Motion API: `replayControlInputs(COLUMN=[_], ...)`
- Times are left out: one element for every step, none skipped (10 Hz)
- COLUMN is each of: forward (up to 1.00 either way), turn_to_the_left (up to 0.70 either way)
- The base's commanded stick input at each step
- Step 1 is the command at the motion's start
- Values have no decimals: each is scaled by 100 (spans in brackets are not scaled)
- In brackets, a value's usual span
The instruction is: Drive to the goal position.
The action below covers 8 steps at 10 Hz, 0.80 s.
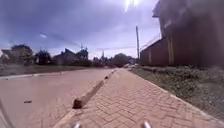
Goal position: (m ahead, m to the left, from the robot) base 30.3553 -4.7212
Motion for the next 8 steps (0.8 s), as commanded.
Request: replayControlInputs(forward=[70, 70, 70, 70, 70, 70, 70, 70], turn_to_the_left=[-3, -9, -15, -22, -28, -34, -20, -3])
